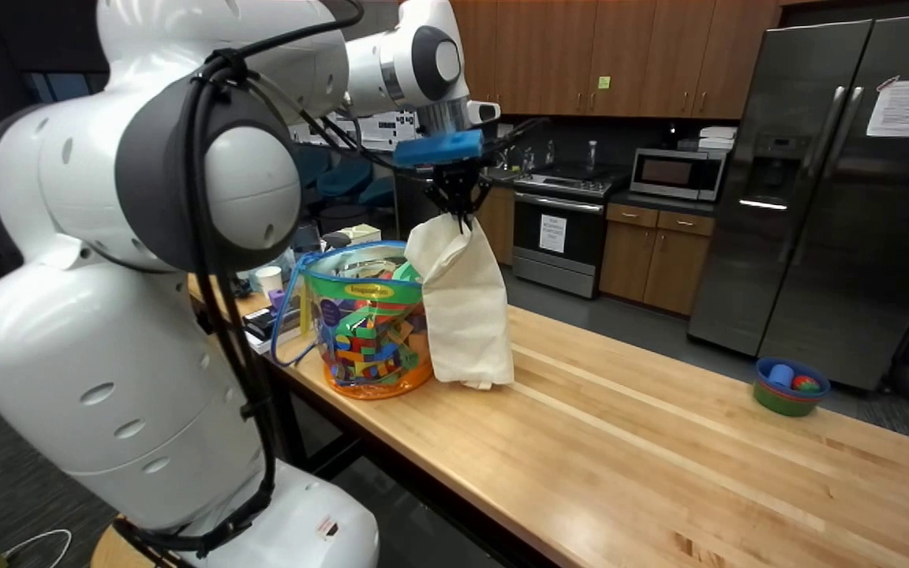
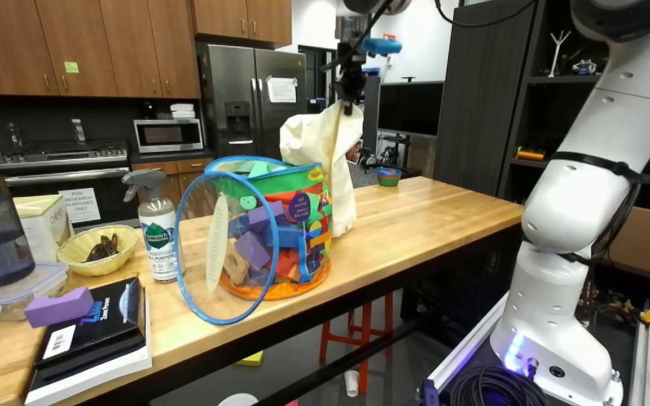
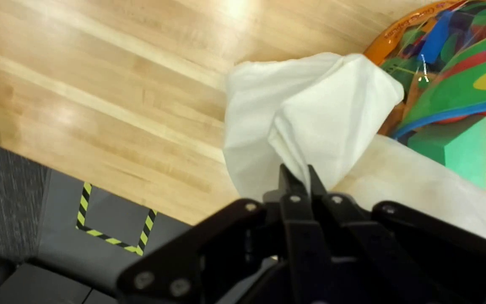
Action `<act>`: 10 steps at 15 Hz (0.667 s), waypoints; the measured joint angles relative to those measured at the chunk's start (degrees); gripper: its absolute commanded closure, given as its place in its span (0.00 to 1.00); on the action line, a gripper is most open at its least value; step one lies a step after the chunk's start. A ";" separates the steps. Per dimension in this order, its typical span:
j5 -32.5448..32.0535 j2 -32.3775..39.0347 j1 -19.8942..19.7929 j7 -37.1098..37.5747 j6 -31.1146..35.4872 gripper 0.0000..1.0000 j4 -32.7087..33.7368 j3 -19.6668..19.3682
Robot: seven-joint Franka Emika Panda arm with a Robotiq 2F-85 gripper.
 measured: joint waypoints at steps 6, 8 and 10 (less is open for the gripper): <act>1.28 -5.33 -3.44 3.70 3.79 0.99 -12.25 -3.63; 1.29 -7.44 -4.64 4.55 4.42 0.99 -15.54 -4.72; 1.29 -9.47 -5.86 5.35 4.93 0.99 -18.55 -5.63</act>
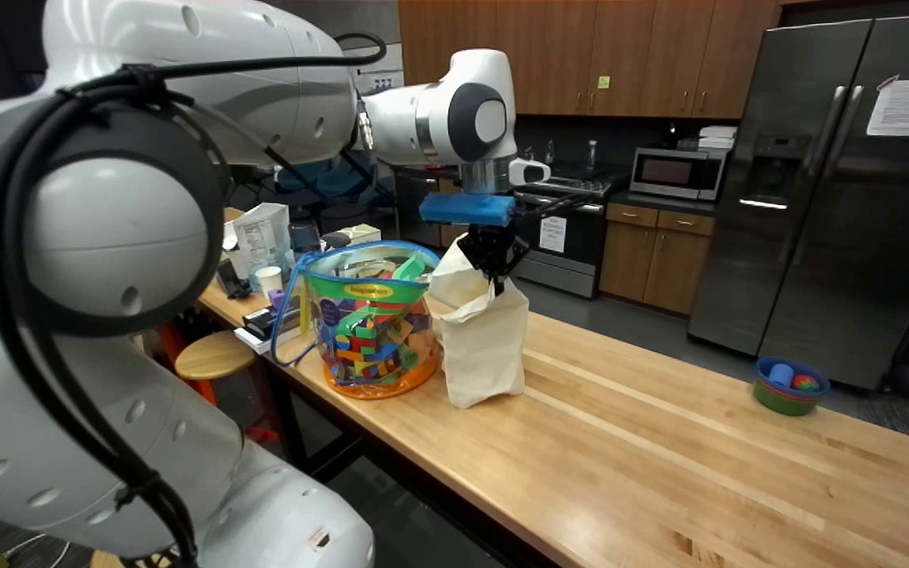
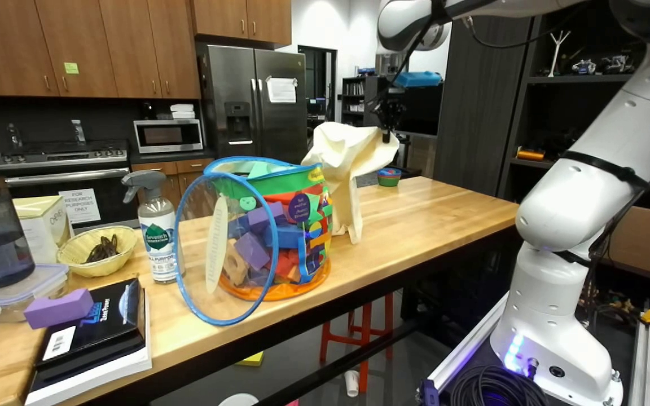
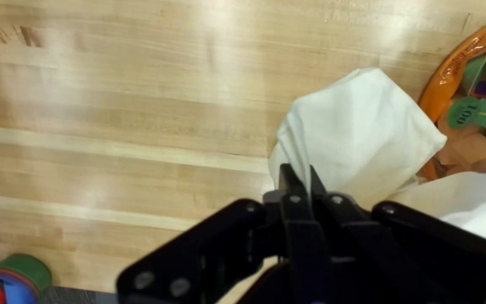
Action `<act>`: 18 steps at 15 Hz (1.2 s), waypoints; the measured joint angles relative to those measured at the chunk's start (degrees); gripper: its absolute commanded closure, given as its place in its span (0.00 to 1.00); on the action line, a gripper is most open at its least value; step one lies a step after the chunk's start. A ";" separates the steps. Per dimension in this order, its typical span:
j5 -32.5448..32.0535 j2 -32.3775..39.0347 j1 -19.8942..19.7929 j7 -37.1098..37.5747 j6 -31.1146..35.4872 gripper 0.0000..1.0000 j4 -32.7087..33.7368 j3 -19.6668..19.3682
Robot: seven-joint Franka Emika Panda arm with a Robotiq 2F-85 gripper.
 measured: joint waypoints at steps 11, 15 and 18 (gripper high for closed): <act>-0.80 -8.41 -7.72 1.98 0.54 0.99 -10.50 -4.13; -1.82 -9.16 -10.03 1.98 1.89 0.99 -11.24 -5.63; -2.90 -9.15 -11.13 1.98 2.83 0.99 -11.27 -6.42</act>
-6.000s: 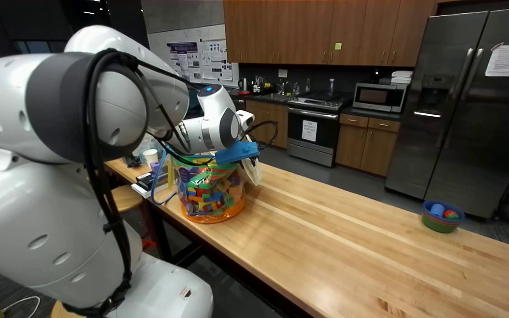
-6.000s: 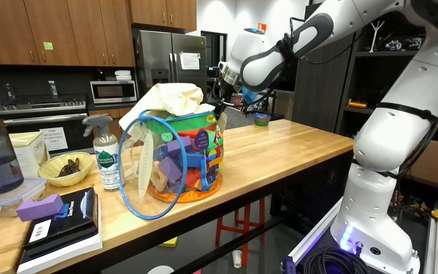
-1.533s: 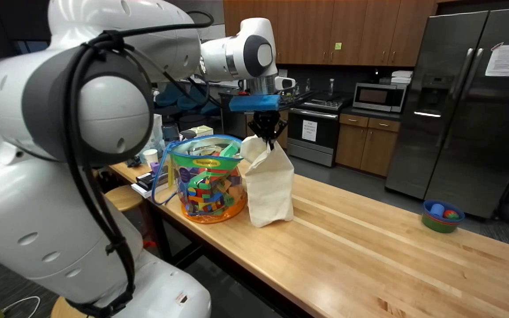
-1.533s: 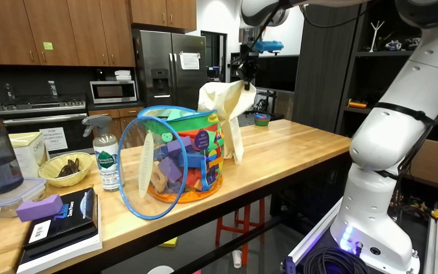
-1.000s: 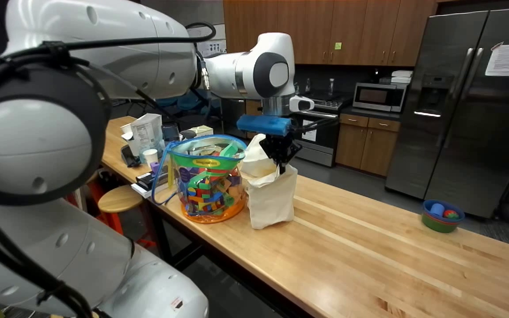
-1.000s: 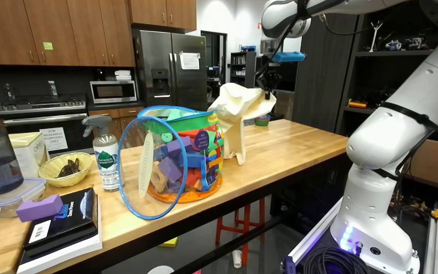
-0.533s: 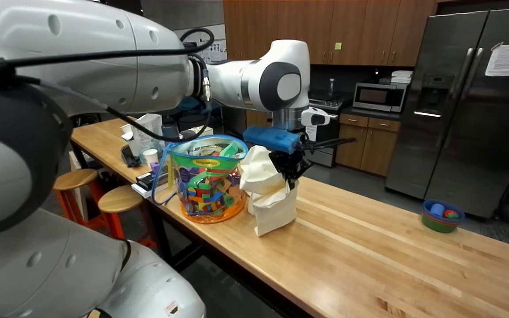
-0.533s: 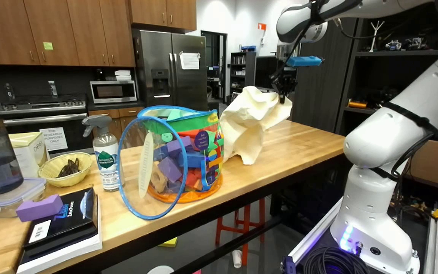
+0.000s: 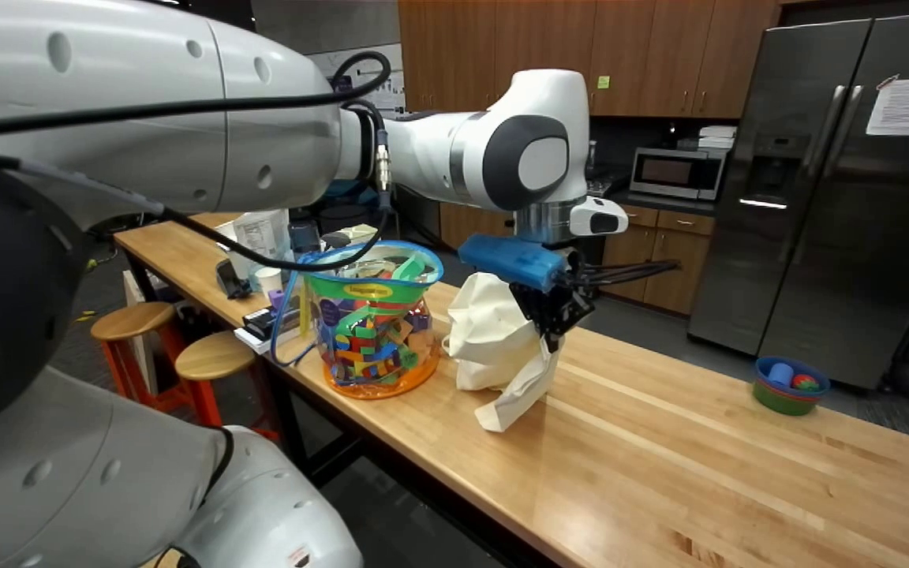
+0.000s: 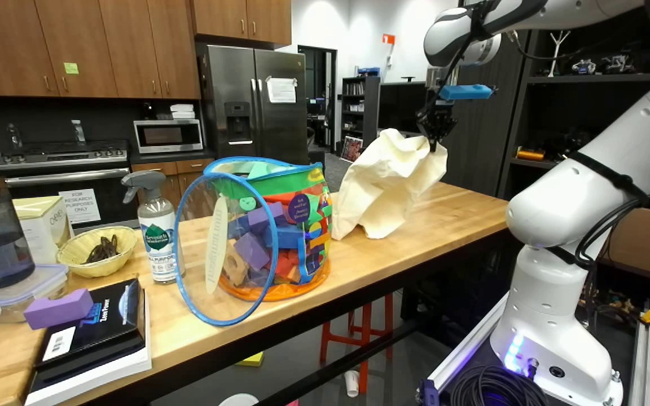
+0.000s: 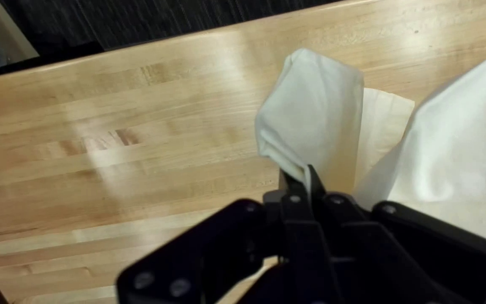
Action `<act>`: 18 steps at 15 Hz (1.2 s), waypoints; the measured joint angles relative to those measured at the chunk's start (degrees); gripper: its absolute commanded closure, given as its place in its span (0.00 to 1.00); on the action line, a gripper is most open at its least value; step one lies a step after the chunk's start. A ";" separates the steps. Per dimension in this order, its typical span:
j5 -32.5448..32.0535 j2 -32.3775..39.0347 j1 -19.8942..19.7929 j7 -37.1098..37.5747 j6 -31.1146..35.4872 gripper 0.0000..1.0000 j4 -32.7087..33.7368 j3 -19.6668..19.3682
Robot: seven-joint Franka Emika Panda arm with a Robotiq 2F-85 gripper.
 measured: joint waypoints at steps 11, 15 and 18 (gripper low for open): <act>-4.42 0.05 -1.49 -0.03 0.87 0.71 0.02 -1.25; -4.42 0.05 -1.49 -0.03 0.94 0.71 0.03 -1.25; -4.42 0.05 -1.49 -0.03 0.96 0.71 0.03 -1.25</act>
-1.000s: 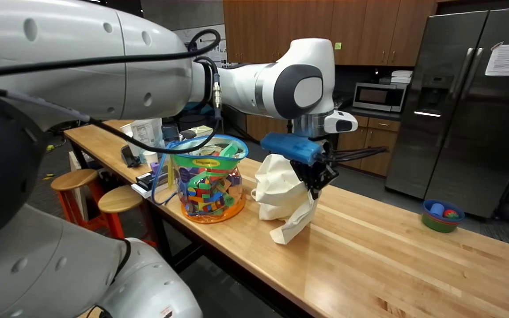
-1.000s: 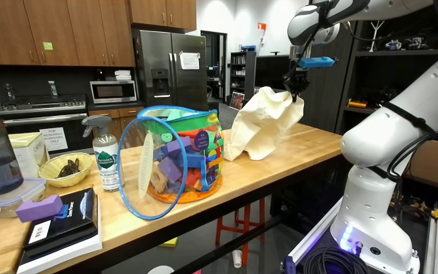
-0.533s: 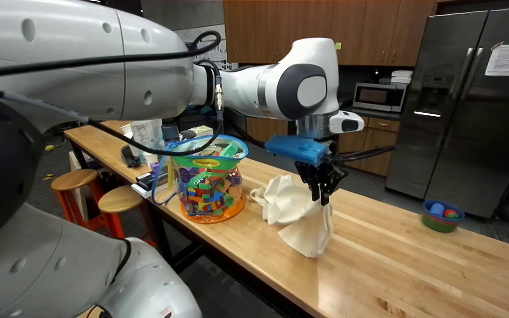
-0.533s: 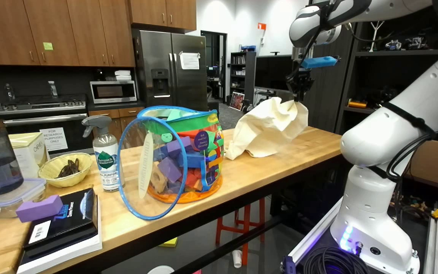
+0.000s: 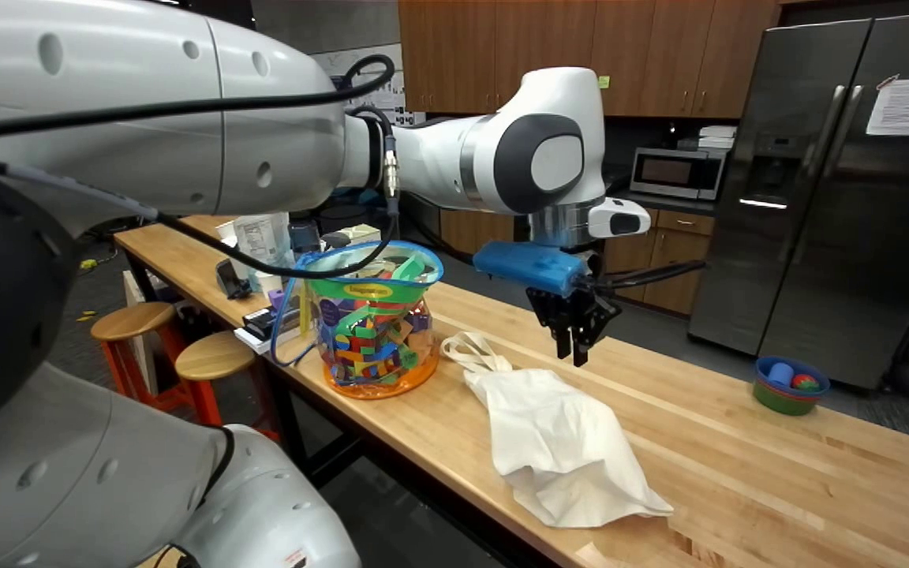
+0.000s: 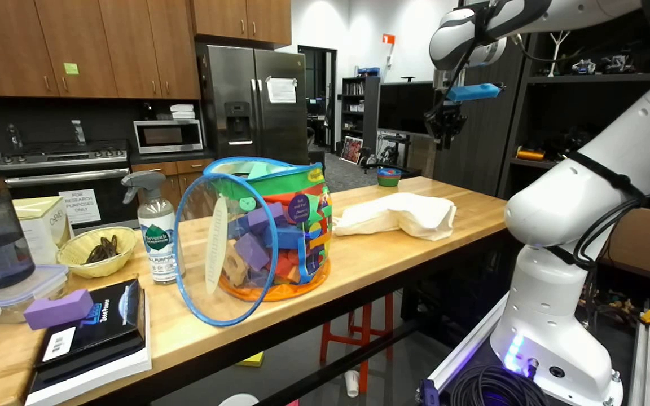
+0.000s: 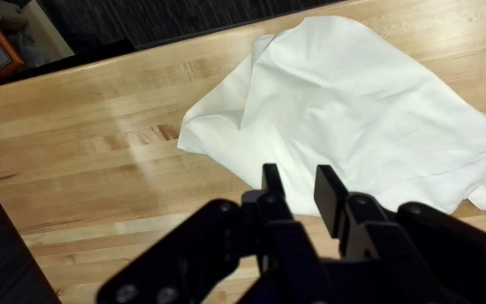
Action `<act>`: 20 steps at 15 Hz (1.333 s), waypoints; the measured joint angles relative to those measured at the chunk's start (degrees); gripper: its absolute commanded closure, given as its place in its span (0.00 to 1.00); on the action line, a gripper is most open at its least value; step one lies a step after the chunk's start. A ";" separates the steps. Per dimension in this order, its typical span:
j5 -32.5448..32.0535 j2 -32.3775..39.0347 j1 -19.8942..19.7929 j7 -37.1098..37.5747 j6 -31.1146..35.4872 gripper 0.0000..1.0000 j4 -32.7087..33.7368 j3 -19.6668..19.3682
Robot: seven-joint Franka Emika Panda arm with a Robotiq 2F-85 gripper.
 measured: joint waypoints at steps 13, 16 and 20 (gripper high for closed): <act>0.15 0.13 0.01 0.27 -0.18 0.22 -0.35 0.00; 0.54 0.15 0.01 1.39 -0.48 0.02 -1.06 0.02; 0.84 0.15 0.01 3.24 -1.90 0.00 -2.23 0.29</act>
